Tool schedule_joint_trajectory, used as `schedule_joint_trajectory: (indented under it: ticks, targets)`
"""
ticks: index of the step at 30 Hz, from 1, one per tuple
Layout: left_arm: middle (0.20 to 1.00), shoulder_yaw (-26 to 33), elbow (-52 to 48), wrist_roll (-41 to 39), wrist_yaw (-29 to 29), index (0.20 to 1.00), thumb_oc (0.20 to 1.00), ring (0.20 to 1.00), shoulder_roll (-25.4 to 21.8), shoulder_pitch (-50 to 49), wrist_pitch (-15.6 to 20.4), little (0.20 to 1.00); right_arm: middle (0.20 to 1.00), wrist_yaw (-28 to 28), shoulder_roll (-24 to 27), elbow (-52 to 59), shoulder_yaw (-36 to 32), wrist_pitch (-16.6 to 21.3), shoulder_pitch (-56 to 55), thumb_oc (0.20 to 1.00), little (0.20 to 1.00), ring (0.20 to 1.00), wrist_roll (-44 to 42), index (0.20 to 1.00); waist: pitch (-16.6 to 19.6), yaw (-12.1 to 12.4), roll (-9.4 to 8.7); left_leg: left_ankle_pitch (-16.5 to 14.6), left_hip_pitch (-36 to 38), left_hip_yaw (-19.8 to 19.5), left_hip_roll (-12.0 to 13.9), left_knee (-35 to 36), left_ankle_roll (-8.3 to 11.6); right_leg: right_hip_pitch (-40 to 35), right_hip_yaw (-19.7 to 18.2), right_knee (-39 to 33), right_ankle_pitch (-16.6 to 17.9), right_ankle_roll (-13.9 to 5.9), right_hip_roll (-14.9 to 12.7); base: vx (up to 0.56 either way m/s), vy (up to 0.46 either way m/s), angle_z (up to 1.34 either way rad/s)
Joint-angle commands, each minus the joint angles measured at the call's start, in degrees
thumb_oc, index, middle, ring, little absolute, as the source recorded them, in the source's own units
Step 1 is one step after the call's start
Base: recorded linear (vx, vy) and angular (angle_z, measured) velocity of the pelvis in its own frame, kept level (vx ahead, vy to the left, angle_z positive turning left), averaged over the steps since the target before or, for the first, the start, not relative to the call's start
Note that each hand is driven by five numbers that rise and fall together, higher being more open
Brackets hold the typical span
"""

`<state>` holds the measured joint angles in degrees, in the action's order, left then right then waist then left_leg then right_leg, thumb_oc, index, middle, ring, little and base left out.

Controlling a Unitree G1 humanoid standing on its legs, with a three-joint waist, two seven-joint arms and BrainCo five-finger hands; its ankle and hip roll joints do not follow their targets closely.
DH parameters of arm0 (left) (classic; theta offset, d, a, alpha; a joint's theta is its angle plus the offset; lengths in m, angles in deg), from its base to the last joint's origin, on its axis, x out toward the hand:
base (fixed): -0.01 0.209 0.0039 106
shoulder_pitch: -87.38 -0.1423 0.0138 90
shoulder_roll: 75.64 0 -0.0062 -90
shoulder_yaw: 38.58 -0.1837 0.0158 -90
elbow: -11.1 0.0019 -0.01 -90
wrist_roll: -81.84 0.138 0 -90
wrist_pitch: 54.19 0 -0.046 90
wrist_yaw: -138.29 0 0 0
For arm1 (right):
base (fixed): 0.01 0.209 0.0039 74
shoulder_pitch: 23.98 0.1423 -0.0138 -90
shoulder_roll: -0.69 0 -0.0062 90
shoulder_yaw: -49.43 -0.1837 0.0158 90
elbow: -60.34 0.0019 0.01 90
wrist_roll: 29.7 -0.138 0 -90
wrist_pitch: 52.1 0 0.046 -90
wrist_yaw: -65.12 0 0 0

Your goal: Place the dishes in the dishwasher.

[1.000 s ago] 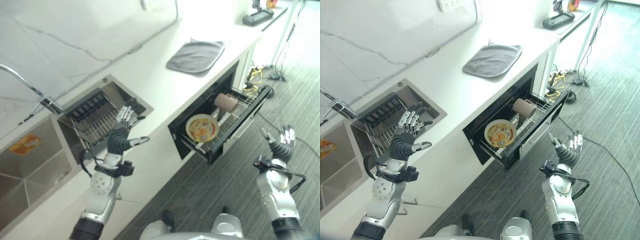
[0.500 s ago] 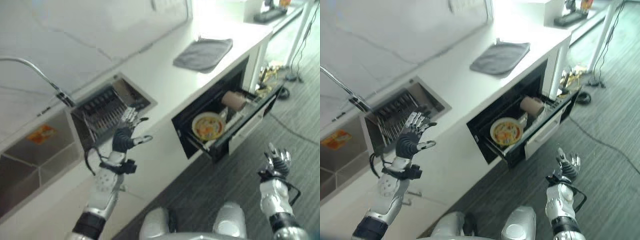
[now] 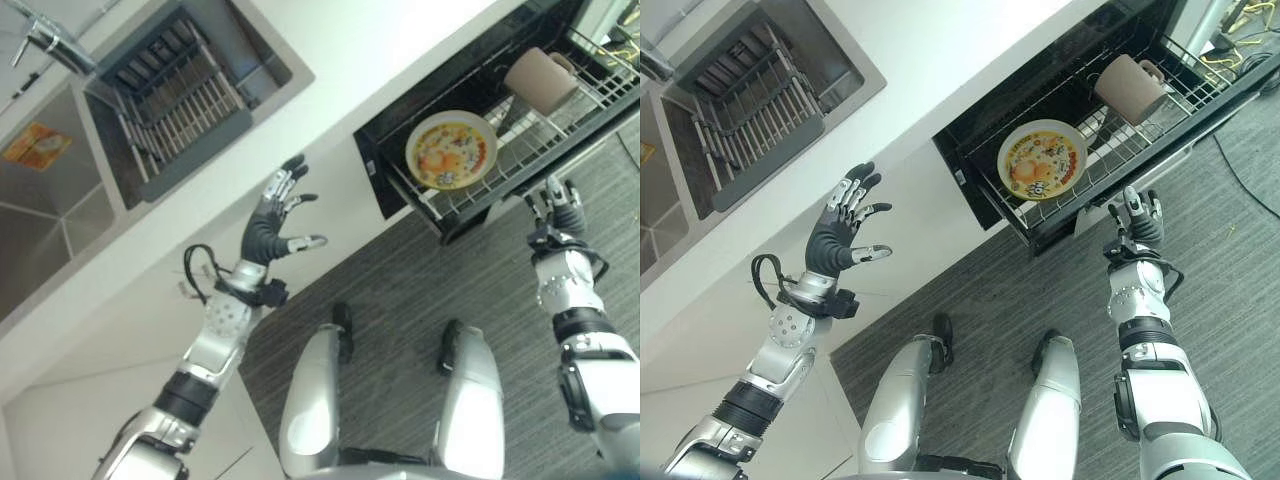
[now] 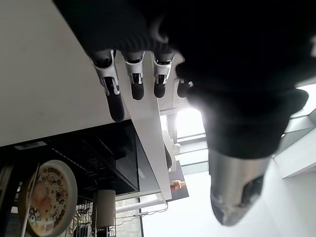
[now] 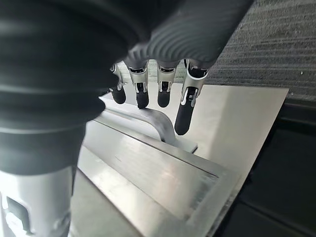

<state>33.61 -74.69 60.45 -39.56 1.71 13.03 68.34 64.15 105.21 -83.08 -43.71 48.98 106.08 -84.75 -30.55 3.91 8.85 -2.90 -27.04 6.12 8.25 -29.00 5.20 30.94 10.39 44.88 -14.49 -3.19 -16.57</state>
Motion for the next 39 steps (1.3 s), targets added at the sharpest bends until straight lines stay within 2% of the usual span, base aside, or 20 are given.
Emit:
schedule_joint_trajectory:
  ticks: [1,4,12,20,28,34,36,39]
  targets:
    - [1.000,2.9,-6.7,-1.0,-0.9,1.000,1.000,1.000,-1.8,-0.9,3.0,1.000,1.000,10.1,-0.4,2.8,4.3,-0.8,4.2,1.000,1.000,1.000,3.1,1.000,0.8,1.0,-0.42,-6.0,2.5,1.1,-4.0,0.5,-6.37,-3.7,2.4,0.7,-3.7,2.41,1.7,-0.03,-0.093,0.19]
    - [1.000,3.6,-7.6,-0.9,-3.4,1.000,1.000,1.000,-2.7,-0.9,3.2,1.000,1.000,11.8,0.6,7.2,7.4,-2.2,9.8,1.000,1.000,1.000,5.5,1.000,0.8,3.0,-1.42,-5.4,-0.3,-0.1,-4.3,0.2,-6.53,-2.1,3.2,0.5,-3.2,2.39,2.3,-0.02,-0.073,0.24]
    - [1.000,2.9,-8.5,0.8,-5.2,1.000,1.000,1.000,-4.6,-0.7,3.3,1.000,1.000,11.0,3.9,12.8,12.9,-6.0,18.8,1.000,1.000,1.000,13.0,1.000,0.8,5.9,-2.64,-4.6,-2.2,-0.6,-4.2,0.0,-6.44,-2.4,5.3,-1.3,-1.6,1.59,1.8,0.03,0.015,0.13]
    - [1.000,1.9,-9.0,1.9,-5.1,1.000,1.000,1.000,-6.9,0.1,3.6,1.000,1.000,10.4,6.6,10.3,17.3,-7.2,26.7,1.000,1.000,1.000,15.1,1.000,0.8,7.6,-3.60,-4.5,-2.6,-1.5,-4.7,0.1,-6.22,-3.5,5.8,-4.1,-0.1,0.96,2.0,0.05,0.021,0.06]
    - [1.000,1.0,-10.6,1.2,-5.2,1.000,1.000,1.000,-9.6,-0.2,2.7,1.000,1.000,9.7,9.8,6.4,19.5,-5.9,32.6,1.000,1.000,1.000,13.7,1.000,0.8,9.0,-4.35,-5.0,-3.4,-2.2,-4.9,-0.5,-6.15,-4.5,6.9,-4.8,0.3,0.60,1.8,0.03,0.007,0.04]
    - [1.000,0.9,-11.3,0.3,-5.8,1.000,1.000,1.000,-11.1,-0.6,2.1,1.000,1.000,9.7,11.0,5.7,20.1,-6.4,34.9,1.000,1.000,1.000,12.4,1.000,0.8,9.7,-5.09,-5.2,-3.8,-2.5,-4.7,-0.9,-6.09,-4.9,7.6,-4.9,0.3,0.53,1.9,0.01,-0.037,0.08]
    - [1.000,1.0,-11.2,0.6,-6.6,1.000,1.000,1.000,-11.0,-1.6,2.9,1.000,1.000,11.3,11.1,5.8,20.3,-8.2,33.5,1.000,1.000,1.000,13.9,1.000,0.8,9.7,-5.50,-5.1,-3.6,-2.5,-4.5,-0.8,-6.04,-5.2,7.7,-5.0,0.3,0.66,2.2,-0.02,-0.085,0.06]
    - [1.000,0.8,-11.1,0.5,-6.9,1.000,1.000,1.000,-10.7,-1.4,2.6,1.000,1.000,12.0,10.4,4.2,20.2,-7.9,31.6,1.000,1.000,1.000,12.7,1.000,0.8,9.6,-5.42,-4.8,-3.1,-2.6,-4.3,-0.3,-5.96,-5.7,7.8,-5.7,0.5,0.63,2.2,-0.01,-0.044,0.03]
